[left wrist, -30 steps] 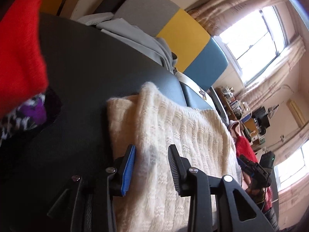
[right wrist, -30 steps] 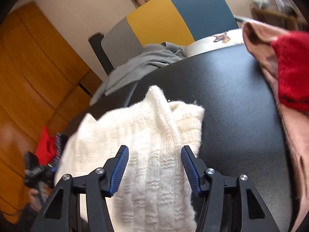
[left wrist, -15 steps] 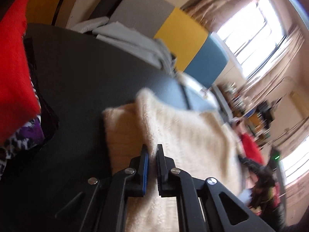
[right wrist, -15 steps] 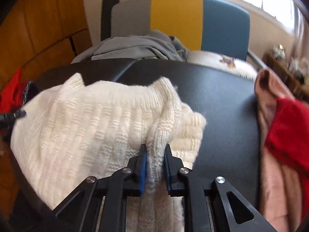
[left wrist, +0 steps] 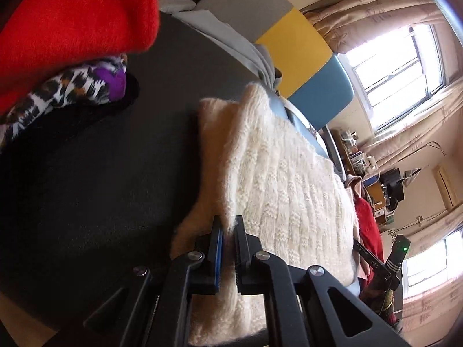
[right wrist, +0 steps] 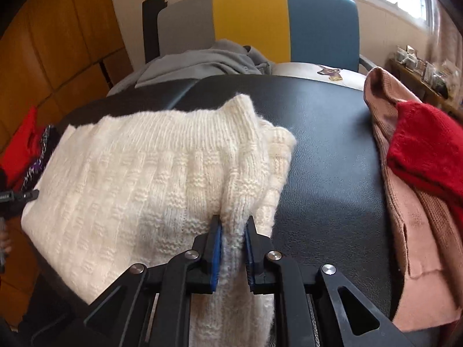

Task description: Fold clothes

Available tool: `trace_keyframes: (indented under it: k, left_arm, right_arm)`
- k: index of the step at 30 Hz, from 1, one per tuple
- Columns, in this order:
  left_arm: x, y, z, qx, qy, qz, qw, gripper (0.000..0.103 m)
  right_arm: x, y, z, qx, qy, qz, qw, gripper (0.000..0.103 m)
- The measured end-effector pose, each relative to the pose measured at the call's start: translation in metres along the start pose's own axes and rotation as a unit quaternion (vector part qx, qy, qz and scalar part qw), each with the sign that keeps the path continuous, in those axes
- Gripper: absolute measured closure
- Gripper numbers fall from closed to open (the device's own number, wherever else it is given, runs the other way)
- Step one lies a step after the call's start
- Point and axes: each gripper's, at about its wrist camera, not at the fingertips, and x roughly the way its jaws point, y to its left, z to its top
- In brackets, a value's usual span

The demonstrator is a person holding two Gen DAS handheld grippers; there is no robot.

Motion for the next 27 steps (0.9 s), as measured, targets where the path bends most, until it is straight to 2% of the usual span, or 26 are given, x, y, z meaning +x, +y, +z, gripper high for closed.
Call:
trace_keyframes:
  k: [4,6,10,11,13,16,19,21,23,25,27]
  left_arm:
    - [-0.014,-0.009,0.004,0.016,-0.019,0.022,0.9994,0.093]
    - [-0.027,-0.016,0.008,0.027,-0.047,0.042,0.9977,0.088]
    - [-0.033,-0.048,0.018,0.077,-0.057,0.035,0.9947,0.082]
    - [-0.027,-0.06,0.018,0.106,-0.051,0.032,0.9926,0.081]
    - [-0.011,-0.087,0.017,0.167,-0.035,0.027,0.985,0.078]
    - [0.025,-0.129,0.014,0.252,-0.001,0.022,0.9675,0.076]
    - [0.058,-0.158,0.012,0.28,0.035,0.0,0.9594,0.076]
    - [0.079,-0.173,0.012,0.282,0.059,-0.022,0.9574,0.076]
    - [0.092,-0.192,0.007,0.278,0.088,-0.067,0.9541,0.076]
    - [0.101,-0.212,-0.002,0.292,0.112,-0.109,0.9437,0.076]
    - [0.113,-0.235,-0.019,0.328,0.131,-0.122,0.9274,0.076]
  right_arm:
    - [0.001,-0.001,0.001,0.005,-0.003,0.001,1.0,0.081]
    - [-0.005,-0.004,0.001,0.021,-0.011,0.004,1.0,0.066]
    - [-0.028,-0.004,0.006,0.04,-0.049,0.017,0.998,0.061]
    - [-0.029,-0.003,0.005,0.038,-0.046,0.016,0.998,0.056]
    - [-0.031,0.0,0.004,0.032,-0.041,0.015,0.999,0.054]
    - [-0.033,0.001,-0.006,0.02,-0.029,0.002,0.999,0.054]
    - [-0.039,-0.011,-0.023,0.042,-0.021,0.008,0.999,0.053]
    - [-0.043,-0.026,-0.036,0.067,-0.013,0.036,0.997,0.046]
    - [-0.048,-0.041,-0.049,0.103,-0.008,0.096,0.99,0.045]
    - [-0.051,-0.054,-0.06,0.127,-0.006,0.141,0.982,0.038]
    - [-0.052,-0.064,-0.067,0.133,-0.003,0.173,0.976,0.03]
